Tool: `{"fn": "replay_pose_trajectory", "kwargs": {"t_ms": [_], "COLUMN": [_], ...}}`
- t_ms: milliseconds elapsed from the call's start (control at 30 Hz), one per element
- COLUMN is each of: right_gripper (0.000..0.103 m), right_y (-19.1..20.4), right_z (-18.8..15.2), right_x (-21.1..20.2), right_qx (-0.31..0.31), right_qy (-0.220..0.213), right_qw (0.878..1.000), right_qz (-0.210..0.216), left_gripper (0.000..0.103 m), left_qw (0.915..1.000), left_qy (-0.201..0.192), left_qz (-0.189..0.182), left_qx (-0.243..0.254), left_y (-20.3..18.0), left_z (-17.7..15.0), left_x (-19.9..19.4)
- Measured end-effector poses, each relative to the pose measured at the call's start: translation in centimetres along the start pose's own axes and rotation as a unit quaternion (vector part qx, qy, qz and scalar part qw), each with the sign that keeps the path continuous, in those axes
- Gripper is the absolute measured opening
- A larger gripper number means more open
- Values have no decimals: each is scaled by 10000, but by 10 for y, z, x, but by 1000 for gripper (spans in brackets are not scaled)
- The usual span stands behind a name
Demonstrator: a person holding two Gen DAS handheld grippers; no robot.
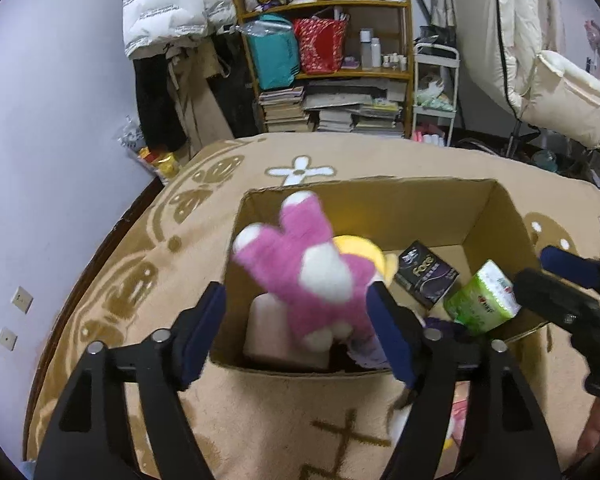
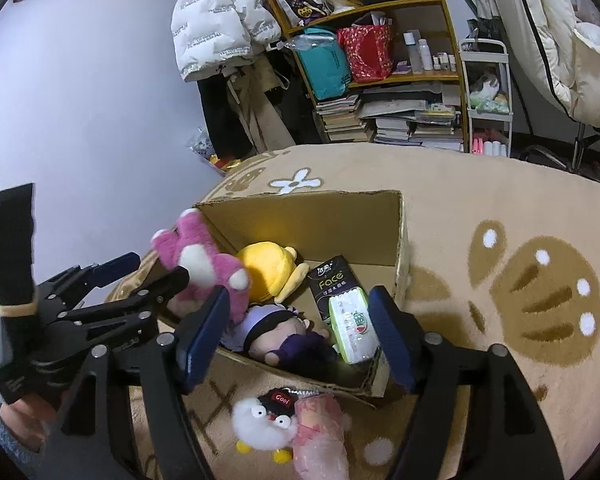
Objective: Organize soft objects
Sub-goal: 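Lower both items into the box and open both tools, then withdraw both open tools toward the white penguin plush and pink wrapped item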
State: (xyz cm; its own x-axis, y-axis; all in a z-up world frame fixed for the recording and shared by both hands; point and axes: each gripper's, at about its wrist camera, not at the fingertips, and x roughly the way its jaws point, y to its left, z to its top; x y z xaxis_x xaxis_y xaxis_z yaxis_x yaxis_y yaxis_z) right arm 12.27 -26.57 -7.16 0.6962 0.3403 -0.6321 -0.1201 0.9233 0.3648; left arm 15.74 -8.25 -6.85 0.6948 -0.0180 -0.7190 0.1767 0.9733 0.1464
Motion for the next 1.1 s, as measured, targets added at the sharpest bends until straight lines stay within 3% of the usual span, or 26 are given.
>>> {"fn": "replay_pose_trajectory", "kwargs": {"t_ms": [133, 200, 267, 300, 633, 933, 1100], "right_gripper": [76, 79, 100, 102, 102, 102, 102], "right_y": [2, 4, 6, 7, 20, 17, 15], "right_z": [-1, -2, -4, -5, -22, -45, -56], "right_x": [-7, -11, -15, -20, -38, -49, -52], "right_qx": [-34, -54, -85, -94, -141, 9, 51], "right_qy": [24, 20, 0, -71, 56, 283, 380], "right_qw": [10000, 10000, 9999, 9999, 9997, 9991, 9985], "right_qz": [-21, -52, -92, -119, -191, -321, -396], "left_gripper": [91, 93, 94, 94, 100, 100, 100], "left_qw": [9999, 9999, 9999, 9999, 9992, 9964, 9941], "left_qy": [2, 27, 62, 83, 288, 833, 1045], "left_qz": [97, 99, 74, 76, 39, 76, -126], "left_qx": [-47, -102, -126, -127, -271, -152, -243], "left_y": [4, 6, 8, 8, 16, 12, 11], "left_z": [1, 0, -1, -1, -19, -40, -48], "left_x": [-6, -11, -15, -17, -40, -48, -49]}}
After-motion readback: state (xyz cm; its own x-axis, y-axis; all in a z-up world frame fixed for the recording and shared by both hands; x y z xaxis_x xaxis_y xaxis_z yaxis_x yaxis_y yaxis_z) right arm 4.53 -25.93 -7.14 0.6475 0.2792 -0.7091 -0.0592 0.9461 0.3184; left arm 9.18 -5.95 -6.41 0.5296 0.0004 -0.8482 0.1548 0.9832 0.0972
